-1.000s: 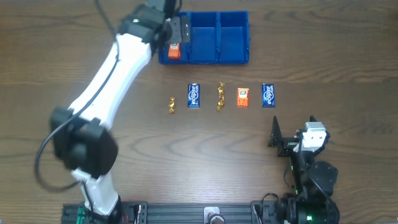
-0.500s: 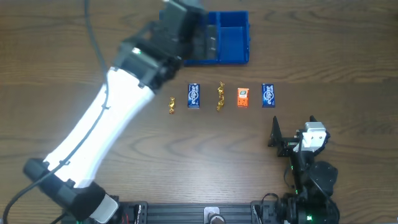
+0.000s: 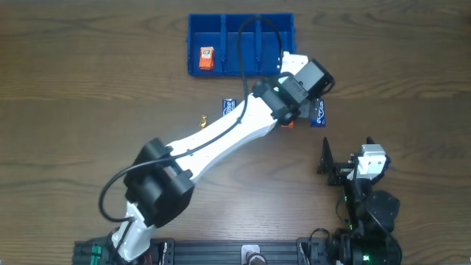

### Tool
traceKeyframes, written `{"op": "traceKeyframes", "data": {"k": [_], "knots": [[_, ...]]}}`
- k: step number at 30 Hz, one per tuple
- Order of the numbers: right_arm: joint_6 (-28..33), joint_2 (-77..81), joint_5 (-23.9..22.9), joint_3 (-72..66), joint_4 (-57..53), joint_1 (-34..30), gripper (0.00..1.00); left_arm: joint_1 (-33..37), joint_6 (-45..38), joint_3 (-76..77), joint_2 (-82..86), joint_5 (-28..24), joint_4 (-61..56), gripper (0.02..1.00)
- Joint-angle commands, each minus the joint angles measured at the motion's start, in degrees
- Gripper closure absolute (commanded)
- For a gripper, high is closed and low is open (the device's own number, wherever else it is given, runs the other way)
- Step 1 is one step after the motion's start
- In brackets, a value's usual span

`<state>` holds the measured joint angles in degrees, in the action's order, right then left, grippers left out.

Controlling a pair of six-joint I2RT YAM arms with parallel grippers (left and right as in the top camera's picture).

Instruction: Sort Candies Into Trays

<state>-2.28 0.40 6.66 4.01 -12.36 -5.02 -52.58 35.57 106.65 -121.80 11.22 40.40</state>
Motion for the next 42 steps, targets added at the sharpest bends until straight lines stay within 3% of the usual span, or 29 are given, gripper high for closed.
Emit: {"op": "traceKeyframes", "data": {"k": [1, 13, 25, 34, 42], "knots": [[0.66, -0.22, 0.09, -0.15, -0.09, -0.11, 0.003, -0.46, 4.37, 0.46, -4.46, -0.37, -0.20, 0.029], [0.66, -0.22, 0.09, -0.15, -0.09, -0.11, 0.003, -0.57, 7.28, 0.57, -12.11, -1.38, -2.93, 0.049], [0.66, -0.24, 0.09, -0.15, -0.09, -0.11, 0.003, -0.22, 6.86, 0.74, -15.47, -1.55, -5.14, 0.152], [0.66, -0.22, 0.09, -0.15, -0.09, -0.11, 0.003, -0.24, 6.36, 0.76, -15.47, -0.28, -5.05, 0.588], [0.66, -0.22, 0.09, -0.15, -0.09, -0.11, 0.003, -0.70, 5.97, 0.76, -15.47, 1.20, -4.70, 0.689]]}}
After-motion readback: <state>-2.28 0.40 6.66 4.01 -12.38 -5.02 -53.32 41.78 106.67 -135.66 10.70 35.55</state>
